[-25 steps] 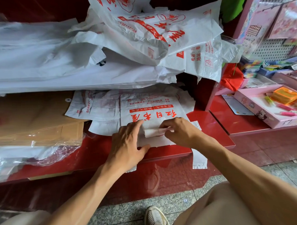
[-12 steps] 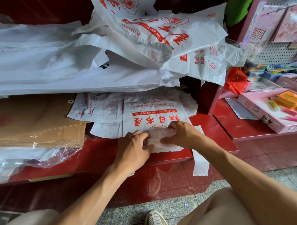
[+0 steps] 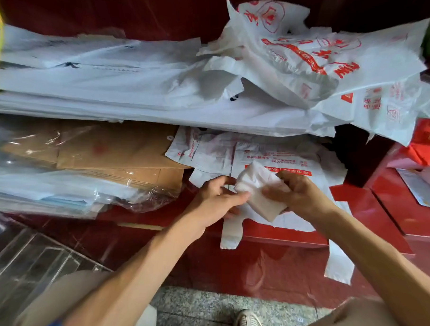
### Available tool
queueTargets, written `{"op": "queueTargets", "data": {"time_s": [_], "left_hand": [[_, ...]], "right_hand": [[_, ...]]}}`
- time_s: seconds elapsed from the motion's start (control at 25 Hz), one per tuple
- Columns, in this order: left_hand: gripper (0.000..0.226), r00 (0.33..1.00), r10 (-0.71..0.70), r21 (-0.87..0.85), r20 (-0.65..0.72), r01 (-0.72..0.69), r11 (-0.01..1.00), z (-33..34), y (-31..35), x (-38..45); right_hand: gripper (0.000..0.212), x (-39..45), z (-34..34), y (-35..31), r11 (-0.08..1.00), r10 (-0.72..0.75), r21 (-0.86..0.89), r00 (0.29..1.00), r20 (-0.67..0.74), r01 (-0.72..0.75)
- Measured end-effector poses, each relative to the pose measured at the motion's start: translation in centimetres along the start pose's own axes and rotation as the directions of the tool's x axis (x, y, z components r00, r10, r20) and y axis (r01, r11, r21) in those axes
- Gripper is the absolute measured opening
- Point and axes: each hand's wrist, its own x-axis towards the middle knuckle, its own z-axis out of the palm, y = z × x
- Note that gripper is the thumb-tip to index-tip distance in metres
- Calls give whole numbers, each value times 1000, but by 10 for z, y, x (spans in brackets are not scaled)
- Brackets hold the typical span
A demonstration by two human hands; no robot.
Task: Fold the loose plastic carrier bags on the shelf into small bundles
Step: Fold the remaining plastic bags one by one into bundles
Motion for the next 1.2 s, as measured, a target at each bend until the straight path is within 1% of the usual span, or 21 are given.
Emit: {"op": "queueTargets", "data": {"time_s": [0.08, 0.12, 0.2, 0.24, 0.32, 0.36, 0.4, 0.44, 0.52, 0.56, 0.64, 0.76, 0.84, 0.92, 1.0, 1.08, 1.12, 1.16, 1.2], "left_hand": [[32, 1000, 4, -192, 14, -1, 981, -10, 2, -16], [35, 1000, 22, -260, -4, -22, 965, -16, 2, -22], [41, 995, 44, -340, -90, -72, 938, -26, 0, -30], [42, 989, 48, -349, -143, -96, 932, -31, 0, -33], [39, 969, 49, -340, -241, -132, 931, -44, 1, -40], [37, 961, 50, -339, -271, -144, 930, -51, 1, -45], [36, 956, 54, -338, -289, -155, 928, -59, 2, -50], [34, 949, 64, -323, -308, -168, 931, -68, 2, -57], [31, 931, 94, -244, -353, -189, 951, -89, 2, -71], [31, 925, 89, -218, -370, -179, 959, -99, 0, -78], [29, 907, 57, -215, -418, -160, 963, -122, -2, -94], [25, 841, 43, -154, -540, -149, 977, -164, -9, -133], [25, 800, 25, -128, -600, -127, 984, -198, -18, -167], [29, 772, 2, -106, -635, -89, 990, -226, -25, -199], [25, 710, -25, -102, -704, -67, 993, -249, -36, -241], [16, 622, -57, -104, -781, -41, 994, -265, -62, -292], [16, 556, -45, -59, -830, -8, 998, -271, -81, -320], [18, 467, -16, 23, -884, 77, 997, -277, -105, -347], [18, 368, 8, 105, -930, 243, 964, -281, -131, -375]], "right_hand": [[32, 1, 19, -13, 996, -66, 61, 997, 27, 64], [31, 0, 29, -20, 995, -89, 57, 995, 42, 87], [27, -1, 49, -31, 992, -123, 40, 990, 68, 121], [29, -1, 57, -36, 991, -131, 36, 989, 72, 128], [23, 1, 73, -46, 992, -120, 50, 991, 54, 117], [21, 1, 81, -51, 993, -70, 103, 996, 63, 64], [25, 2, 87, -56, 983, -2, 184, 994, 107, -17], [28, 1, 94, -62, 959, 65, 259, 981, 182, -111], [27, 0, 112, -74, 909, 151, 324, 932, 329, -262], [25, 1, 122, -78, 900, 158, 331, 922, 354, -282], [24, 1, 149, -91, 883, 143, 377, 925, 351, -280], [21, -2, 199, -116, 852, 139, 423, 912, 387, -309], [21, -7, 237, -133, 851, 154, 374, 855, 495, -370], [19, -13, 274, -144, 875, 152, 287, 785, 601, -389], [18, -22, 317, -158, 907, 129, 235, 760, 637, -351], [15, -35, 360, -172, 935, 75, 225, 771, 633, -275], [12, -41, 381, -181, 944, 33, 232, 767, 641, -235], [11, -47, 399, -190, 953, -18, 238, 752, 659, -186], [12, -52, 417, -198, 964, -76, 237, 729, 681, -121]]}}
